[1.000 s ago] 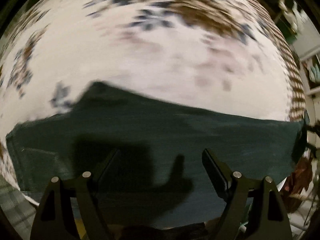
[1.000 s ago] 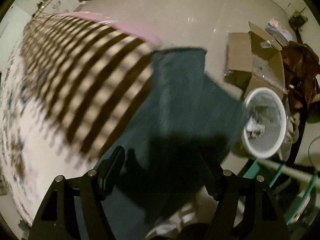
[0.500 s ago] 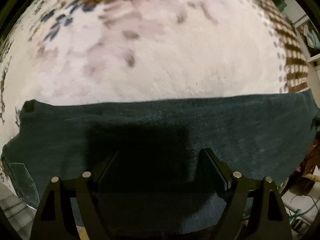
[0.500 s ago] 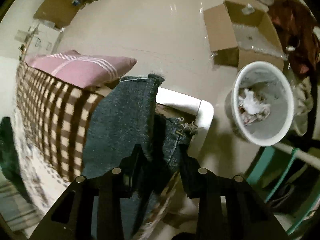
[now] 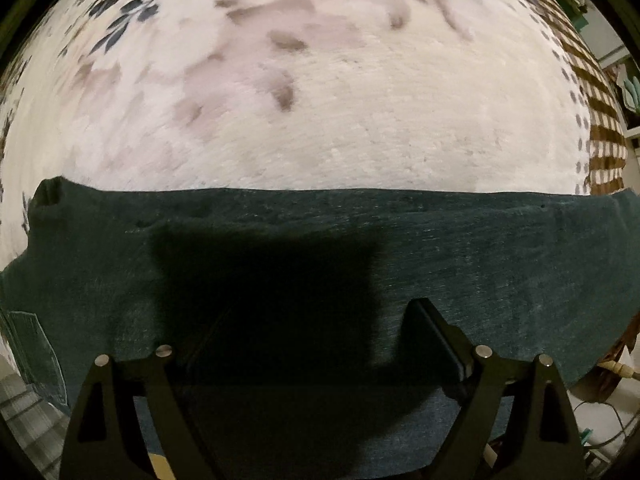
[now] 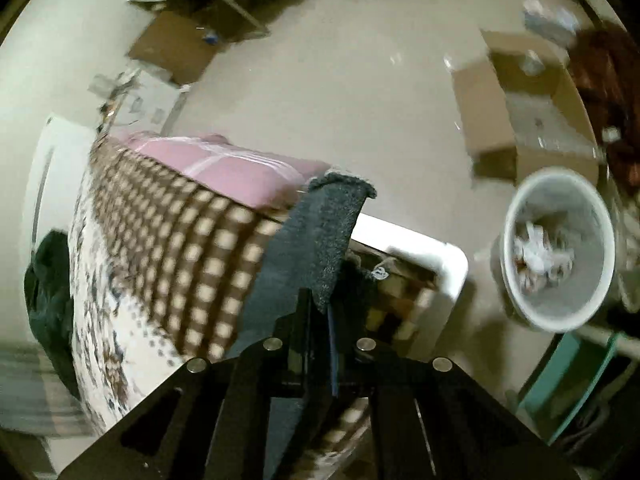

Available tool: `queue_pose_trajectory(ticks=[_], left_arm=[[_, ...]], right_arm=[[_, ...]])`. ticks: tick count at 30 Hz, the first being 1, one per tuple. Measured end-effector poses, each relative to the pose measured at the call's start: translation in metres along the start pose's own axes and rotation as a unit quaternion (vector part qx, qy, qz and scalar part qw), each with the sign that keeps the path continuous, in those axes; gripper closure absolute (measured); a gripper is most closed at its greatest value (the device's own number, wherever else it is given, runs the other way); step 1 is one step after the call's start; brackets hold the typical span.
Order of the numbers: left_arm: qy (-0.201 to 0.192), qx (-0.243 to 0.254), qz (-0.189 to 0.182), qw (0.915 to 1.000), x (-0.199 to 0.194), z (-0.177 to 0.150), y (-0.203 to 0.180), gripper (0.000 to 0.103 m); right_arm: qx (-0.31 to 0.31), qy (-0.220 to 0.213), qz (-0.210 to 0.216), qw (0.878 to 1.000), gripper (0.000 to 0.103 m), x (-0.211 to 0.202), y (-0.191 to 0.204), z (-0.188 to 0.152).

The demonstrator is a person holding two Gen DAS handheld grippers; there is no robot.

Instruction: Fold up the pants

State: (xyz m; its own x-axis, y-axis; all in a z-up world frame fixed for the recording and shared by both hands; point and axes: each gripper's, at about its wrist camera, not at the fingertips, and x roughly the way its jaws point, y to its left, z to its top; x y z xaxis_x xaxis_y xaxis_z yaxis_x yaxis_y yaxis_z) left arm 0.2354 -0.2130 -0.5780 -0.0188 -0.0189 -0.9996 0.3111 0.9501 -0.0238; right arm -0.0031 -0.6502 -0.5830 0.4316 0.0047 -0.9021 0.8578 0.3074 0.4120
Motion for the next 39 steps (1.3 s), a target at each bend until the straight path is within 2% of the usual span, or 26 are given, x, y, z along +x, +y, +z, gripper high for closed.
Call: queue_pose_trajectory(ticks=[2, 3, 5, 7, 8, 12, 14, 17, 21, 23, 28, 30, 34, 37, 39], left_arm=[[-0.001, -0.001, -0.001, 1.0000, -0.002, -0.004, 0.004, 0.014], [-0.001, 0.000, -0.001, 1.0000, -0.001, -0.004, 0.003, 0.013], [0.000, 0.002, -0.005, 1.0000, 0.001, -0.006, 0.010, 0.009], [-0.001, 0.000, -0.011, 0.9999, 0.001, -0.006, 0.014, 0.000], [-0.002, -0.003, -0.015, 0.9999, 0.003, -0.006, 0.014, 0.000], [-0.009, -0.021, -0.014, 0.9996, 0.008, -0.007, 0.016, 0.000], [-0.012, -0.025, -0.011, 0.9996, 0.009, -0.008, 0.016, 0.000], [-0.013, -0.029, -0.010, 0.9994, 0.010, -0.009, 0.016, 0.000], [-0.012, -0.033, -0.011, 0.9993, 0.011, -0.007, 0.016, 0.000], [-0.008, -0.034, -0.011, 0.9993, 0.011, -0.006, 0.018, 0.000], [-0.010, -0.039, -0.007, 0.9992, 0.010, -0.005, 0.020, 0.000], [-0.010, -0.039, -0.006, 0.9992, 0.011, -0.005, 0.019, 0.000], [-0.007, -0.039, -0.006, 0.9992, 0.012, -0.005, 0.018, 0.000], [-0.005, -0.040, -0.005, 0.9992, 0.011, -0.004, 0.018, 0.000], [-0.004, -0.041, -0.005, 0.9991, 0.011, -0.003, 0.018, 0.000]], right_arm=[[0.011, 0.042, -0.037, 0.998, 0.092, 0.025, -0.025, 0.001], [0.029, 0.054, -0.027, 0.998, 0.075, 0.030, -0.039, 0.001], [0.072, 0.046, 0.016, 0.996, 0.059, 0.024, -0.059, 0.002], [0.090, 0.040, 0.066, 0.993, 0.055, 0.017, -0.068, 0.002], [0.094, 0.042, 0.075, 0.992, 0.050, 0.018, -0.070, 0.001], [0.101, 0.077, 0.093, 0.988, 0.050, 0.044, -0.076, -0.004], [0.106, 0.081, 0.125, 0.983, 0.050, 0.055, -0.078, -0.008], [0.100, 0.036, 0.132, 0.986, 0.051, 0.052, -0.075, -0.011], [0.104, -0.005, 0.163, 0.981, 0.060, 0.044, -0.082, -0.021], [0.106, -0.004, 0.190, 0.976, 0.060, 0.041, -0.082, -0.028], [0.104, 0.008, 0.216, 0.971, 0.060, 0.044, -0.078, -0.028], [0.106, 0.002, 0.221, 0.970, 0.060, 0.042, -0.075, -0.025], [0.082, -0.011, 0.171, 0.982, 0.060, 0.021, -0.065, -0.029], [0.073, -0.018, 0.164, 0.984, 0.060, 0.008, -0.065, -0.041], [0.081, 0.015, 0.174, 0.981, 0.060, 0.018, -0.065, -0.051]])
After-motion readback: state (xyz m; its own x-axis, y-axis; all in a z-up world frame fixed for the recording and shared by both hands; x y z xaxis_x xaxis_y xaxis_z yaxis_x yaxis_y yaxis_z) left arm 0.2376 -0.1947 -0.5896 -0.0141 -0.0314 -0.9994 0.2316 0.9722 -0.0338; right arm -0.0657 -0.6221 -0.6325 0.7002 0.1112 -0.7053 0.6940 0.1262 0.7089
